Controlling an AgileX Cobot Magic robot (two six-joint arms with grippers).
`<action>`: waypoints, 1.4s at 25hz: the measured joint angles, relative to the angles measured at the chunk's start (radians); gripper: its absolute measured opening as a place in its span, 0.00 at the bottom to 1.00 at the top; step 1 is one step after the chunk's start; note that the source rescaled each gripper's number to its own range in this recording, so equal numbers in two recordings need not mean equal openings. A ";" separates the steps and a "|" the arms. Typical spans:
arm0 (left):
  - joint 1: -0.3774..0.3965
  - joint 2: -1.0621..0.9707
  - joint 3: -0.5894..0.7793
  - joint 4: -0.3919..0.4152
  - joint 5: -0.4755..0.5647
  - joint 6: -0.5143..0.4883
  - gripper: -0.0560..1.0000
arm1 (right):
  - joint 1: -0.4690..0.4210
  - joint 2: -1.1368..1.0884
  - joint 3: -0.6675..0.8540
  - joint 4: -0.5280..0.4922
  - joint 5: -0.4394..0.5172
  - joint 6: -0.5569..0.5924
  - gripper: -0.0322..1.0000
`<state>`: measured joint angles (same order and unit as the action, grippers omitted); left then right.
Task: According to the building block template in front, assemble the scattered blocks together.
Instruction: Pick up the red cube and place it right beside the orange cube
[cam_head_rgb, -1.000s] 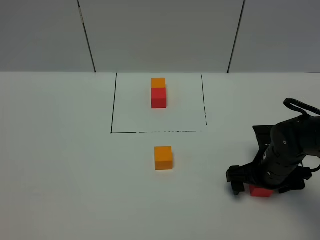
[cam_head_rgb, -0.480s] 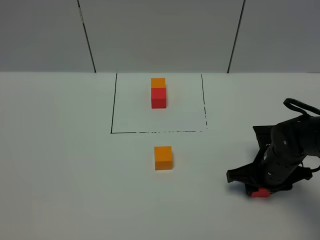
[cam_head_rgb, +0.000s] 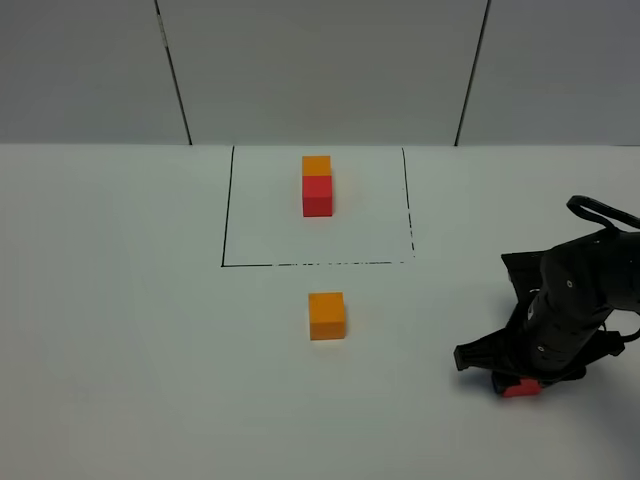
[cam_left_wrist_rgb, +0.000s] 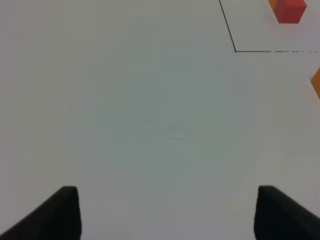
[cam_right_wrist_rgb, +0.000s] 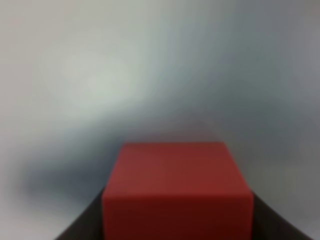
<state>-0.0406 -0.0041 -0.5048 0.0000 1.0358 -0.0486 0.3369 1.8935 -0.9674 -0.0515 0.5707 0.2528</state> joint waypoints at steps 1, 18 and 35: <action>0.000 0.000 0.000 0.000 0.000 0.000 0.59 | 0.000 -0.003 -0.012 0.000 0.030 -0.035 0.03; 0.000 0.000 0.000 0.000 0.000 0.000 0.59 | 0.078 -0.020 -0.397 -0.004 0.450 -1.000 0.03; 0.000 0.000 0.000 0.000 0.000 0.000 0.59 | 0.228 0.271 -0.739 -0.051 0.548 -1.193 0.03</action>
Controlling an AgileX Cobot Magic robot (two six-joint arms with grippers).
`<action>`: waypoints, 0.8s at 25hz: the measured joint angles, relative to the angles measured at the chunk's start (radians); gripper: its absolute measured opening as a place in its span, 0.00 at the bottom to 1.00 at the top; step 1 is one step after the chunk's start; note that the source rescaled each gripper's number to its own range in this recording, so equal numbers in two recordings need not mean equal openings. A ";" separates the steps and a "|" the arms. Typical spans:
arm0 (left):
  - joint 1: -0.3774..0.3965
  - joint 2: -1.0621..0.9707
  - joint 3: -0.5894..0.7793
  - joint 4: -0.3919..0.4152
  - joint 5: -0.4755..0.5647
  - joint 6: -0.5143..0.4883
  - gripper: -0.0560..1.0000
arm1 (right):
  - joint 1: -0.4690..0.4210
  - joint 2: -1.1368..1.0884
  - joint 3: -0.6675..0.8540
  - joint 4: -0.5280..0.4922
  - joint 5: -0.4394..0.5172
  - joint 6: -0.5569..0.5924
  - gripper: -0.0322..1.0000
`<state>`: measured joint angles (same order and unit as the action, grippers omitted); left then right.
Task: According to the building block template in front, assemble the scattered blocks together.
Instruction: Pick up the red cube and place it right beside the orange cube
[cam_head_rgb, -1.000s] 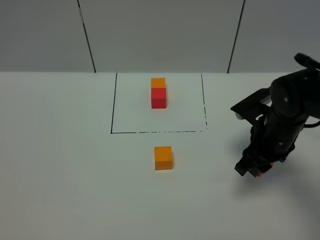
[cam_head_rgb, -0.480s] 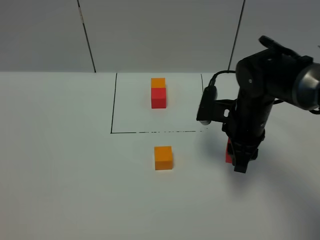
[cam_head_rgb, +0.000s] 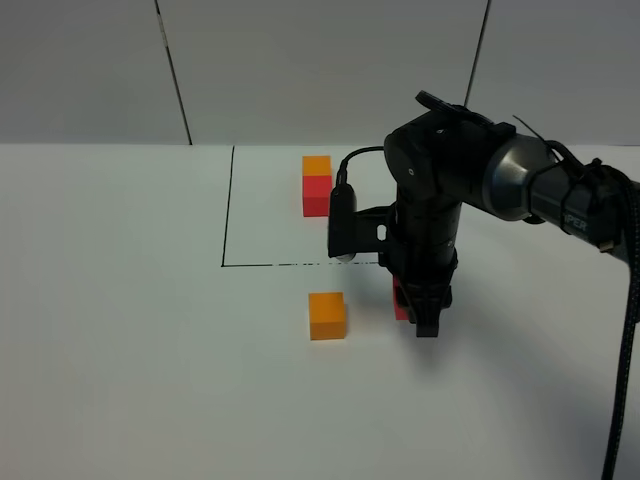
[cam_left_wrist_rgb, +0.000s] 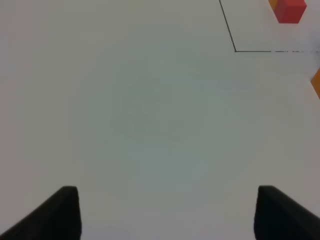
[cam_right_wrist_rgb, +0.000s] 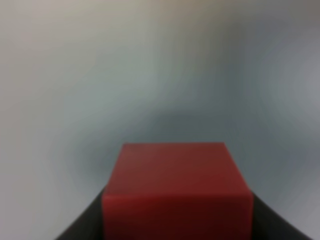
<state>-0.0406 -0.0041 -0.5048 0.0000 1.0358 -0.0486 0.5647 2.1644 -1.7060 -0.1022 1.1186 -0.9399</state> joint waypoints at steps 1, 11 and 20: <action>0.000 0.000 0.000 0.000 0.000 0.000 0.59 | 0.004 0.014 -0.012 0.003 0.001 -0.008 0.03; 0.000 0.000 0.000 0.000 0.000 0.000 0.59 | 0.022 0.118 -0.134 0.027 0.009 -0.061 0.03; 0.000 0.000 0.000 0.000 0.000 0.000 0.59 | 0.022 0.154 -0.140 0.047 -0.010 -0.062 0.03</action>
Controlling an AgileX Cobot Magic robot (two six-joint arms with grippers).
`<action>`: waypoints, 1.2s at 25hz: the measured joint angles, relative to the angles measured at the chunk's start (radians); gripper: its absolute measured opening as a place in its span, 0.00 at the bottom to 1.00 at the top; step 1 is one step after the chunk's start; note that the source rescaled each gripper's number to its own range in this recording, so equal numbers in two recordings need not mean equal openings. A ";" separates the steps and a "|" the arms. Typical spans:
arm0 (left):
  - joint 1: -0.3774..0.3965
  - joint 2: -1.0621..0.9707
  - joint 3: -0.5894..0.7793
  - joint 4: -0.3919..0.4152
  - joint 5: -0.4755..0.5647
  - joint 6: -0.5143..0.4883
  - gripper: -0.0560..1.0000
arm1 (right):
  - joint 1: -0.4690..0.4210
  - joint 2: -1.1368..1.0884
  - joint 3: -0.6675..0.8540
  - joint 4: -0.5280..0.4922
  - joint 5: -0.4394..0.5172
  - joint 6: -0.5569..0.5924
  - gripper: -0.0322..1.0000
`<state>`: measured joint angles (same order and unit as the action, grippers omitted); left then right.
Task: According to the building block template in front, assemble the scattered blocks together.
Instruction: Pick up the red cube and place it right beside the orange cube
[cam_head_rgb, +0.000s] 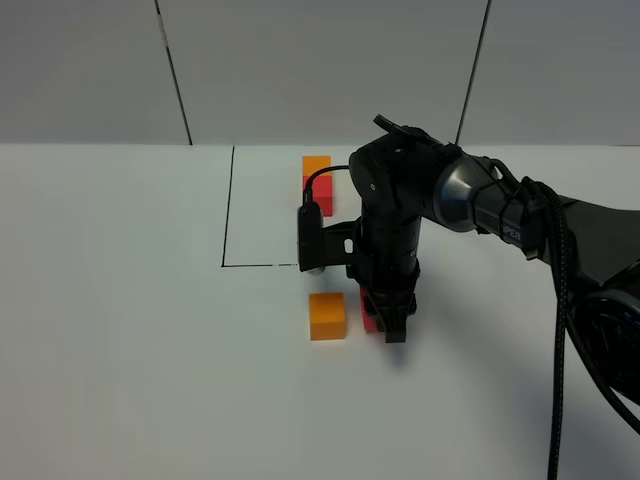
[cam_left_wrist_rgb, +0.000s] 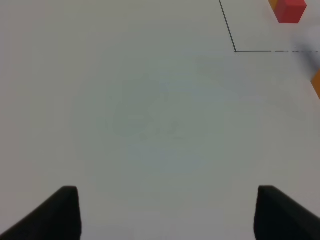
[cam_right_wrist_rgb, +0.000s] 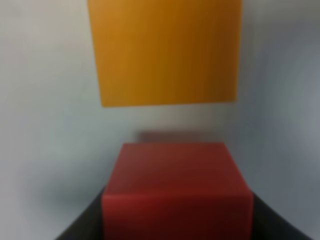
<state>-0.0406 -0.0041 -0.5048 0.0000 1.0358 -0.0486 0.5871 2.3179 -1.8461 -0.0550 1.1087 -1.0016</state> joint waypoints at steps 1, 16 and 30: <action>0.000 0.000 0.000 0.000 0.000 0.000 0.59 | 0.000 0.002 0.000 0.001 -0.003 0.000 0.03; 0.000 0.000 0.000 0.000 0.000 0.000 0.59 | 0.000 0.037 0.000 0.055 -0.038 0.004 0.03; 0.000 0.000 0.000 0.000 0.000 0.000 0.59 | 0.000 0.046 -0.001 0.073 -0.061 0.004 0.03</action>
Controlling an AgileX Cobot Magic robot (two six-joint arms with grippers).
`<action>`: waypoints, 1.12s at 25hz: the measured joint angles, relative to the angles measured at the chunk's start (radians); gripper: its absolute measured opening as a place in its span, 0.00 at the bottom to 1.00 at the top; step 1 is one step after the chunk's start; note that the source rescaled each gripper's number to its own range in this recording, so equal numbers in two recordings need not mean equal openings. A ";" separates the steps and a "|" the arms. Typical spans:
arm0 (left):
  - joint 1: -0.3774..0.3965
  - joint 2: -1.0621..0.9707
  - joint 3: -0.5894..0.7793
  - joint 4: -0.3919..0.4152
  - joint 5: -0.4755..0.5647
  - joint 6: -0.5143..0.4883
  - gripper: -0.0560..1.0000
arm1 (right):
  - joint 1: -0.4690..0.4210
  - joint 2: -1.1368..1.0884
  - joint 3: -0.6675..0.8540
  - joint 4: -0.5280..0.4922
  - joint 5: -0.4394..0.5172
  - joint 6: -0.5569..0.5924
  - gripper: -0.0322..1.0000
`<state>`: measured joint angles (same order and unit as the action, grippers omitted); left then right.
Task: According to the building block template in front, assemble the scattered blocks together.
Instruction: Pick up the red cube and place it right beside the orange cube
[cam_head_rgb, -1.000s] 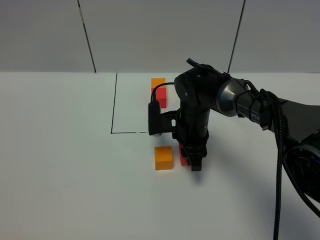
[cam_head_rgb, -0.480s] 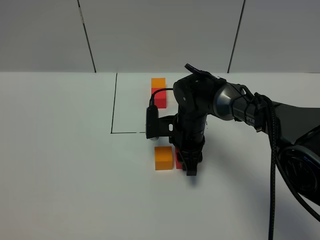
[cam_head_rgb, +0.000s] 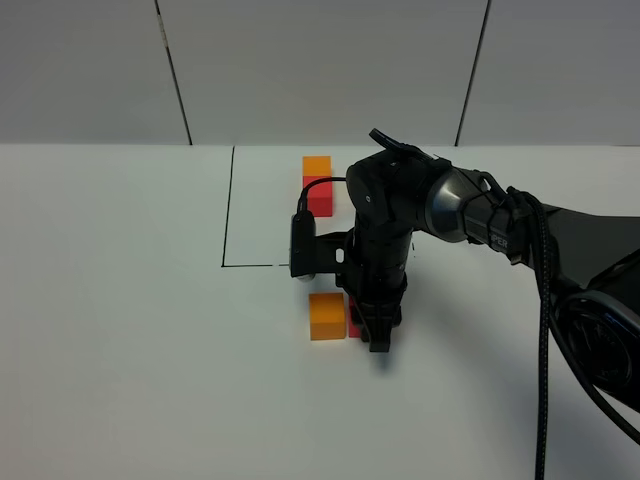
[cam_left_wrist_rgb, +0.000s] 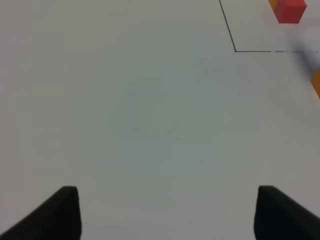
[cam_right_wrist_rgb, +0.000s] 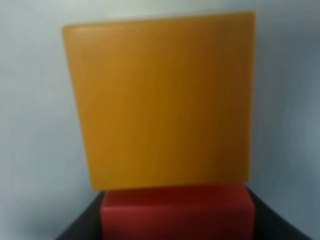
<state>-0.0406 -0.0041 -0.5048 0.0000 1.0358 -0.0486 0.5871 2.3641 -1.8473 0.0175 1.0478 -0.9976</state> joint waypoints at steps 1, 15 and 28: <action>0.000 0.000 0.000 0.000 0.000 0.000 0.59 | 0.000 0.000 0.000 0.001 0.000 0.001 0.03; 0.000 0.000 0.000 0.000 0.000 0.000 0.59 | 0.000 0.000 0.000 0.039 -0.008 -0.001 0.03; 0.000 0.000 0.000 0.000 0.000 0.000 0.59 | 0.000 0.000 0.000 0.046 -0.003 -0.003 0.03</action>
<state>-0.0406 -0.0041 -0.5048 0.0000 1.0358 -0.0486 0.5871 2.3641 -1.8476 0.0634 1.0443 -1.0004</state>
